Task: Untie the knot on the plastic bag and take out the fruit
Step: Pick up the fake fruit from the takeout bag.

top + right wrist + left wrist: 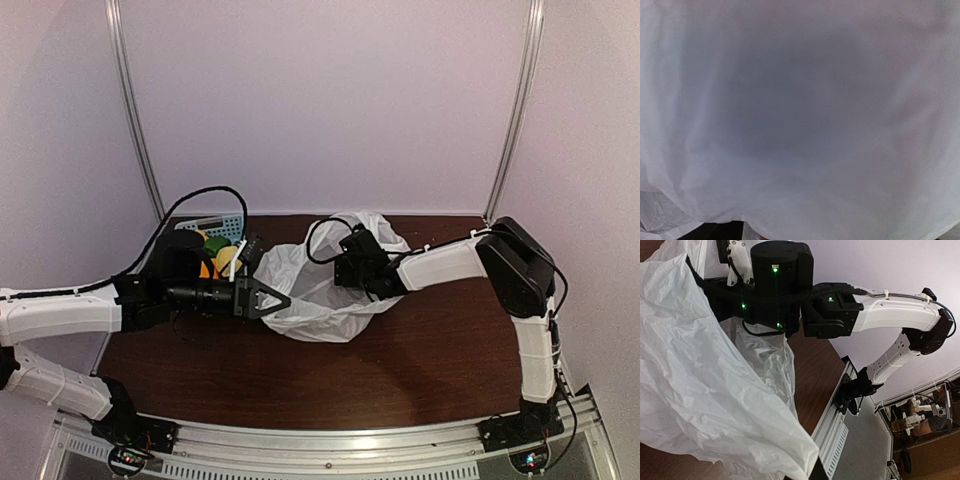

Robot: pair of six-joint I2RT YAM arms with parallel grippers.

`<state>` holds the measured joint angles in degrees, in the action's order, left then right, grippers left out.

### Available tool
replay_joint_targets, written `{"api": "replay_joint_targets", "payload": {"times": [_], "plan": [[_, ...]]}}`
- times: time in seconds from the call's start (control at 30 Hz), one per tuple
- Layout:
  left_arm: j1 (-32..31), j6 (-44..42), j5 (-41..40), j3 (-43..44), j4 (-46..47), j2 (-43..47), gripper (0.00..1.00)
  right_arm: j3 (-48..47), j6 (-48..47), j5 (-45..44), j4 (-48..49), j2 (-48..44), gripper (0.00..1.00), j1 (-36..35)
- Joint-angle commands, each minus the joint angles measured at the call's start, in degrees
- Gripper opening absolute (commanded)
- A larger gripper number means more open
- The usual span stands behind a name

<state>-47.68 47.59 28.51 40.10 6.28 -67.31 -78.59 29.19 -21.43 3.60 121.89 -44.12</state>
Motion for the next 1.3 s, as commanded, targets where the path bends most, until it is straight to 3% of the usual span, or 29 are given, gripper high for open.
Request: {"api": "replay_joint_targets", "payload": {"times": [0.0, 0.2, 0.33, 0.57, 0.83, 1.27], "plan": [[-0.21, 0.48, 4.56, -0.48, 4.00, -0.15, 0.00, 1.10, 1.68, -0.34, 0.91, -0.43, 0.81, 0.95], [-0.16, -0.04, 5.39, -1.15, 4.15, -1.53, 0.00, 7.49, -0.70, 4.36, 6.73, -5.36, 0.58, 1.49], [-0.13, 0.11, 2.78, -0.82, 2.71, -1.88, 0.00, 15.62, -3.49, 11.20, 14.85, -12.37, 0.51, 1.49], [-0.13, -0.36, 0.99, -0.54, 2.18, -3.93, 0.00, 28.91, -7.37, 25.82, 23.57, -26.03, 0.50, 1.14], [-0.16, -0.74, 0.85, 0.43, 2.83, -5.93, 0.00, 37.96, -4.98, 36.84, 24.75, -35.60, 0.50, 0.03], [-0.13, -0.81, -1.81, 2.44, 3.86, -7.65, 0.00, 40.43, -4.62, 36.19, 16.03, -50.56, 0.52, -3.39]]}}
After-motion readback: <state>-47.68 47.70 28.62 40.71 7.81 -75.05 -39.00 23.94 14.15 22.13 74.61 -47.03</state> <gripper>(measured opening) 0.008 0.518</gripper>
